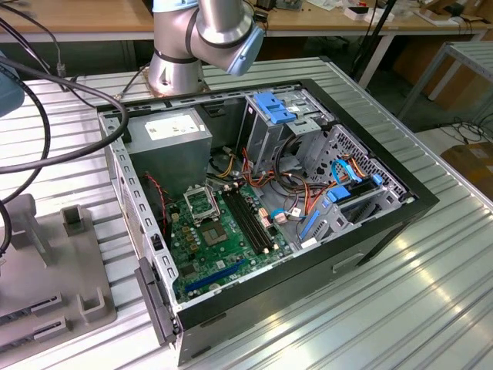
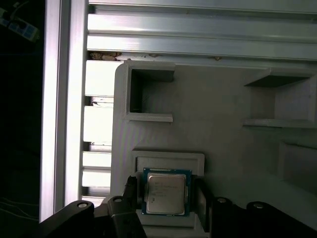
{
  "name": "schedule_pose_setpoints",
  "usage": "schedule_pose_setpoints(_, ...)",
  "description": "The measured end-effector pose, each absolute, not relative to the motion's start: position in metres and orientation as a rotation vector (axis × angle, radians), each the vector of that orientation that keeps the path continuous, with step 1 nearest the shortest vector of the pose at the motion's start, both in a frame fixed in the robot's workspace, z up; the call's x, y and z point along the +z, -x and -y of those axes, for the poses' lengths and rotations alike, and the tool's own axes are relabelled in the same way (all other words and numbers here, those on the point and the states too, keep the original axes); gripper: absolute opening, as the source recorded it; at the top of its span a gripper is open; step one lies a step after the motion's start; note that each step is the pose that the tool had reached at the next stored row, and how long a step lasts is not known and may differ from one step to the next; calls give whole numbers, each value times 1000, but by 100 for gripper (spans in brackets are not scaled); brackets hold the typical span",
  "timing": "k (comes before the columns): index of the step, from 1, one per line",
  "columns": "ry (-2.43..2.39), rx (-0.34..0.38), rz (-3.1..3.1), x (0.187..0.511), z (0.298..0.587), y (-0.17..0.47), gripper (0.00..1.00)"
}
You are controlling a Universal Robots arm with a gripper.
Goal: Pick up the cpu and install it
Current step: 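Pick up the cpu and move it towards the insertion slot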
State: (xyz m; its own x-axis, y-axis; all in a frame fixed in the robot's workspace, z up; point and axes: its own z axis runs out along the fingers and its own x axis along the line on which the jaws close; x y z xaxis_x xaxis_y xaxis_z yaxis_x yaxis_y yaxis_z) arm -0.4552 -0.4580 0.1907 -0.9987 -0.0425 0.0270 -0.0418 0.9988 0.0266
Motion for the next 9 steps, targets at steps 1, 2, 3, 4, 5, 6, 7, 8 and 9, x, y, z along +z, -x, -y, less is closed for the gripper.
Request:
schedule_pose_setpoints(1,-66,-41,3113,191,458,455,57)
schedule_pose_setpoints(2,-66,-41,3113,191,458,455,57)
schedule_pose_setpoints(3,-66,-41,3113,191,458,455,57)
schedule_pose_setpoints(4,-66,-41,3113,191,458,455,56)
schedule_pose_setpoints(5,-66,-41,3113,191,458,455,56)
schedule_pose_setpoints(6,-66,-41,3113,191,458,455,49)
schedule_pose_setpoints(7,-66,-41,3113,191,458,455,49)
schedule_pose_setpoints(8,-66,-41,3113,191,458,455,49)
schedule_pose_setpoints(9,-66,-41,3113,191,458,455,49)
